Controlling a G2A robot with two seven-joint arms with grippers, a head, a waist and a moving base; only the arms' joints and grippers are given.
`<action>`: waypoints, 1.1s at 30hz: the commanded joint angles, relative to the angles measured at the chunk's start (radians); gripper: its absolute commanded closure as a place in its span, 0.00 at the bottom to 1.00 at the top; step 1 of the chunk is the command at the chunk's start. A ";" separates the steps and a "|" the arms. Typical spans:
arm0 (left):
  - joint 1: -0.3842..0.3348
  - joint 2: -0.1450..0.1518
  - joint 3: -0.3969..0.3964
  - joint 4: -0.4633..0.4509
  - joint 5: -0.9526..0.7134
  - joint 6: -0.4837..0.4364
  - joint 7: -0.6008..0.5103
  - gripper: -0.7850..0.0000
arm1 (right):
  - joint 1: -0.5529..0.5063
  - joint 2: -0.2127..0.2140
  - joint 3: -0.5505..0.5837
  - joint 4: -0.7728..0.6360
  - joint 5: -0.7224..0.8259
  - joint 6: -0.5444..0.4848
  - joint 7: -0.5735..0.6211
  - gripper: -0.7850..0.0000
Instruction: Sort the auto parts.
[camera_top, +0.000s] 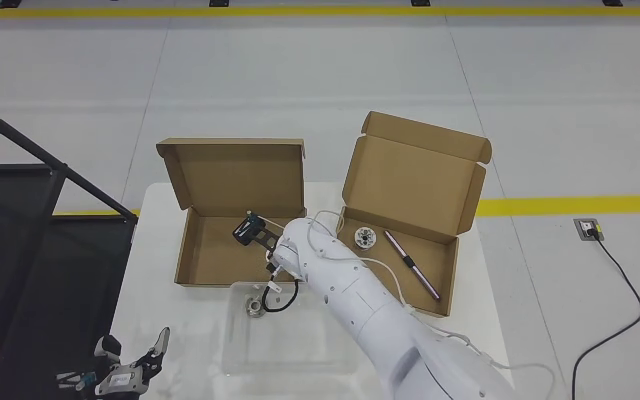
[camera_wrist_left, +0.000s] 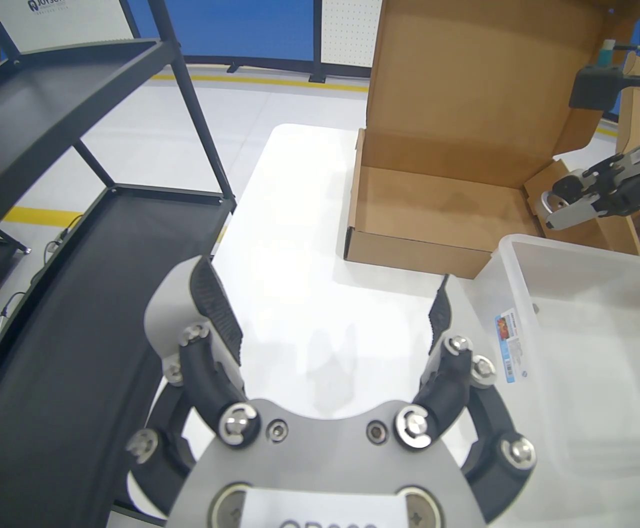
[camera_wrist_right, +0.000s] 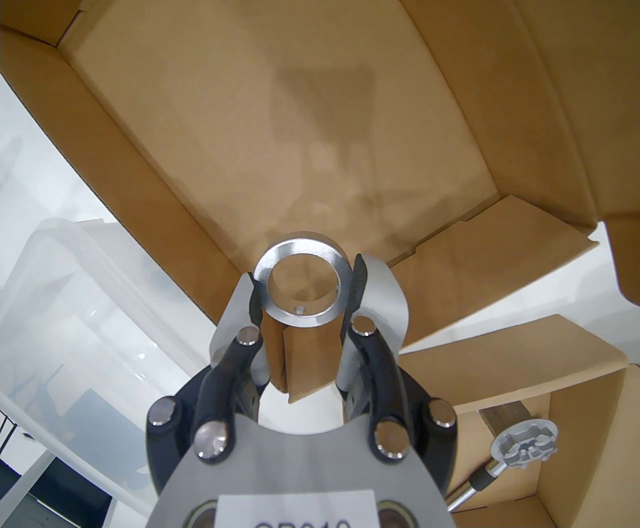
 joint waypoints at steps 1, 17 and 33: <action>0.000 0.000 0.000 0.000 0.000 0.000 0.000 0.00 | 0.000 0.000 0.000 0.000 0.000 0.000 0.000 0.70; 0.000 0.000 0.000 0.000 0.000 0.000 0.000 0.00 | 0.000 0.000 0.000 0.000 0.000 0.000 0.000 0.00; 0.000 0.000 0.000 0.000 0.000 0.000 0.000 0.00 | -0.025 0.029 0.026 -0.059 0.009 -0.044 -0.086 0.00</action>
